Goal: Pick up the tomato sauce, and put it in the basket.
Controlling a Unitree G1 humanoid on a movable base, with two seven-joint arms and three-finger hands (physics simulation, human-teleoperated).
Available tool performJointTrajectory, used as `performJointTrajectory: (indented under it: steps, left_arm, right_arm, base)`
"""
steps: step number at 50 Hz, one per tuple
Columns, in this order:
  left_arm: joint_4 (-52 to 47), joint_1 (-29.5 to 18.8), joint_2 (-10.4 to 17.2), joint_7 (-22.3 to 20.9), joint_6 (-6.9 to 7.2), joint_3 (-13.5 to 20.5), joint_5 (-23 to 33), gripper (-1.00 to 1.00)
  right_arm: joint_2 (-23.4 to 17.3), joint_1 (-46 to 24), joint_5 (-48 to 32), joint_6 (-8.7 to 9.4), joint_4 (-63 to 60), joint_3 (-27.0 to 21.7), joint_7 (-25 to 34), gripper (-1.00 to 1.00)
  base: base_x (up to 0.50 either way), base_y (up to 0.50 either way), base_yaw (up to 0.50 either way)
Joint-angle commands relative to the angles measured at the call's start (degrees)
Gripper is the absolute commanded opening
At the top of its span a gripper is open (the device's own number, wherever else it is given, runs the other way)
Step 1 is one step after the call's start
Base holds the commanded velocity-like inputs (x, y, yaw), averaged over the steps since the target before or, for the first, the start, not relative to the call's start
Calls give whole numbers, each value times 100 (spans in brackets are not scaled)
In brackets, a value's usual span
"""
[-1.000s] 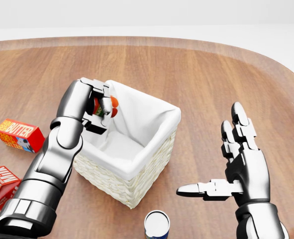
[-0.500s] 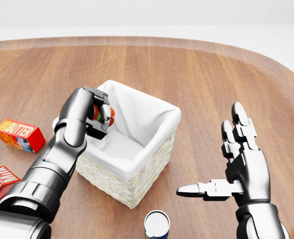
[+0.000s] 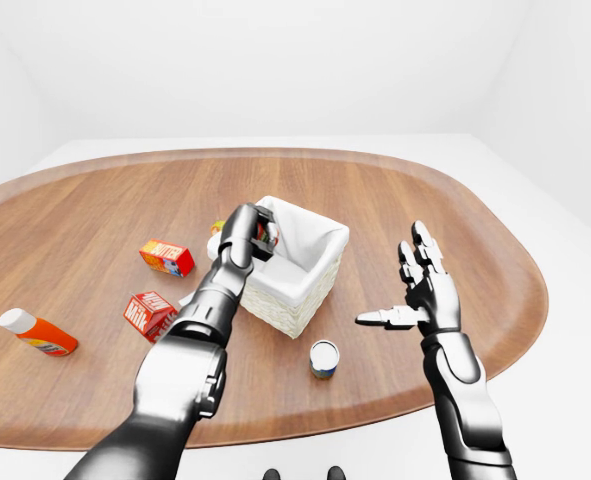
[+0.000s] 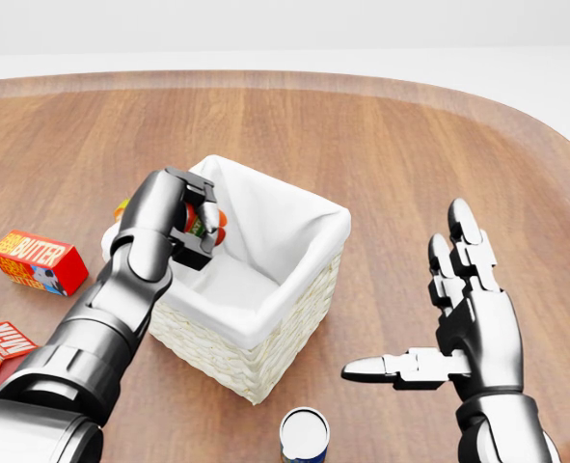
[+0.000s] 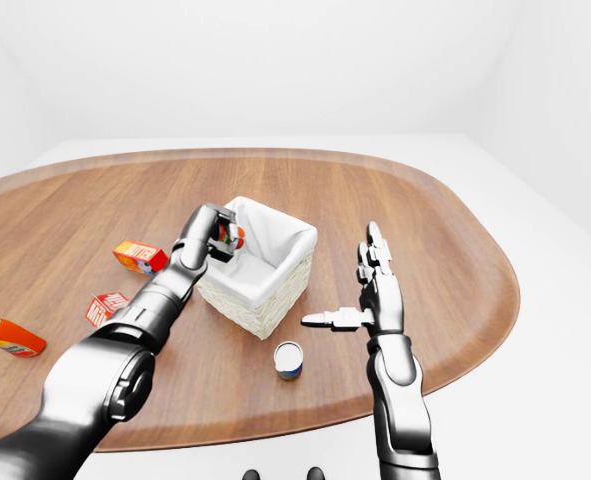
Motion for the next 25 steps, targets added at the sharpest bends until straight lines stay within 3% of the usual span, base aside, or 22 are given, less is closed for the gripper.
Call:
performJointTrajectory:
  steps: [1,23,25]
  left_arm:
    - [-74,-27,-32,67,0,7,-62,-100]
    - [-98,-24,-197,88,0,-68,10,-100]
    - [-110,-17,-196,90,0,-67,13,-89]
  right_arm:
    - [1,3,1,0,-7,0,1,100]
    - [-16,-11,37,0,13,-49,19,100]
    - [-15,-14,37,0,28,-49,19,100]
  base:
    - [0,0,0]
    - [0,0,0]
    - [0,0,0]
